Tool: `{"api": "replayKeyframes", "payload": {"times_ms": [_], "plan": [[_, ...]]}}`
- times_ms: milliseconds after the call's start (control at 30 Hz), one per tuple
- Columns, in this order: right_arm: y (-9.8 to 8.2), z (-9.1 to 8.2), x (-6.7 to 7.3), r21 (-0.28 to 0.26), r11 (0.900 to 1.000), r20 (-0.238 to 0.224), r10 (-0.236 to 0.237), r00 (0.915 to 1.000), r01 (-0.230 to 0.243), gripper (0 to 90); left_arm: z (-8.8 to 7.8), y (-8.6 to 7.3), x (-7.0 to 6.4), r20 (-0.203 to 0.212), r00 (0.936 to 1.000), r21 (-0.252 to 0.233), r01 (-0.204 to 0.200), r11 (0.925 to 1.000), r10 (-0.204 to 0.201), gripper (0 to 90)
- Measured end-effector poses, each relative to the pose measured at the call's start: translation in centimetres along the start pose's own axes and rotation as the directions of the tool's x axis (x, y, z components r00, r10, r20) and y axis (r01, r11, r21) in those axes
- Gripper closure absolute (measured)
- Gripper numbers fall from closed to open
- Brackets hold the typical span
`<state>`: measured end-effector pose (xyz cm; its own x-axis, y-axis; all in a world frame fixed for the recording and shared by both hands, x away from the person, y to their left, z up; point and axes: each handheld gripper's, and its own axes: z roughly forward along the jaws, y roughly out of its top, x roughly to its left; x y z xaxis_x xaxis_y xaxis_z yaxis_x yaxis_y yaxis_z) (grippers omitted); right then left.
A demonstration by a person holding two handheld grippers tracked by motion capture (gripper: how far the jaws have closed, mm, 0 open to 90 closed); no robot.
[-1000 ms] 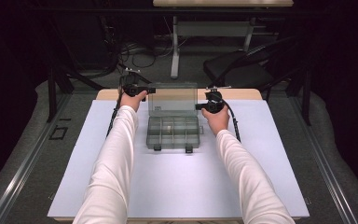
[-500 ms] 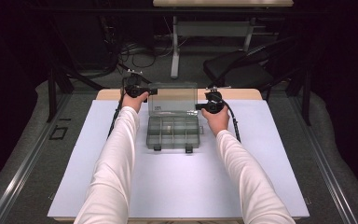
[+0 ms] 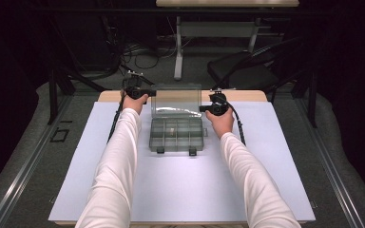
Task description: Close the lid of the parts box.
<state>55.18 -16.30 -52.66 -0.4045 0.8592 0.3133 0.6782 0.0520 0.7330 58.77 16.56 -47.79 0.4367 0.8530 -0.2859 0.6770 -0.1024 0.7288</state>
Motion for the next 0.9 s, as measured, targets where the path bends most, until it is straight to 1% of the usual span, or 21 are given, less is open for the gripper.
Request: {"api": "replayKeyframes", "payload": {"times_ms": [33,133,167,233,400,433,500,667,767,800,867,900], "plan": [[0.02,-0.05,0.02,0.008,1.0,0.004,-0.001,1.0,0.001,84.7,-0.02,-0.01,-0.01,-0.007,1.0,-0.003,-0.003,1.0,0.003,74.6],[0.0,-0.06,0.03,0.007,1.0,0.004,-0.001,1.0,0.001,84.7,-0.11,-0.03,-0.01,-0.016,0.9998,-0.003,-0.012,0.9999,0.012,79.0],[-0.03,-0.01,0.04,-0.001,1.0,0.003,0.001,1.0,-0.001,84.7,-0.15,-0.03,0.01,-0.018,0.9998,-0.003,-0.012,0.9999,0.012,80.4],[-0.03,-0.02,0.06,-0.001,1.0,0.003,0.002,1.0,-0.002,84.7,-0.26,-0.06,0.1,-0.014,0.9998,-0.005,-0.014,0.9999,0.014,83.0],[-0.05,-0.05,0.11,-0.004,1.0,0.003,-0.001,1.0,0.001,84.5,-0.37,-0.19,0.19,-0.005,0.9997,-0.01,-0.025,0.9996,0.025,83.5],[-0.02,-0.11,0.12,0.006,1.0,0.007,-0.004,1.0,0.003,84.4,-0.43,-0.21,0.22,-0.001,0.9997,-0.011,-0.025,0.9996,0.025,83.6],[-0.07,-0.07,0.11,-0.006,1.0,0.005,-0.009,0.9999,0.009,84.3,-0.51,-0.24,0.23,0.002,0.9996,-0.012,-0.029,0.9995,0.029,83.7],[-0.06,-0.09,0.11,-0.008,1.0,0.003,-0.017,0.9998,0.017,83.5,-0.59,-0.33,0.14,-0.003,0.9992,-0.022,-0.041,0.9989,0.041,83.8],[0.02,-0.21,0.24,0.006,1.0,0.01,-0.019,0.9998,0.019,79.3,-0.68,-0.48,0.14,0.001,0.9992,-0.033,-0.04,0.9986,0.041,83.9],[0.01,-0.17,0.28,-0.002,1.0,0.017,-0.022,0.9996,0.022,77.5,-0.73,-0.58,0.18,0.006,0.9992,-0.039,-0.038,0.9985,0.039,84.0],[0.06,-0.21,0.37,0.0,1.0,0.028,-0.031,0.9991,0.031,75.6,-0.79,-0.81,0.17,0.007,0.9993,-0.059,-0.036,0.9976,0.037,84.1],[0.09,-0.24,0.41,0.0,0.999,0.034,-0.036,0.9988,0.036,74.0,-0.86,-0.86,0.14,0.006,0.9991,-0.06,-0.04,0.9974,0.041,84.1]]}}
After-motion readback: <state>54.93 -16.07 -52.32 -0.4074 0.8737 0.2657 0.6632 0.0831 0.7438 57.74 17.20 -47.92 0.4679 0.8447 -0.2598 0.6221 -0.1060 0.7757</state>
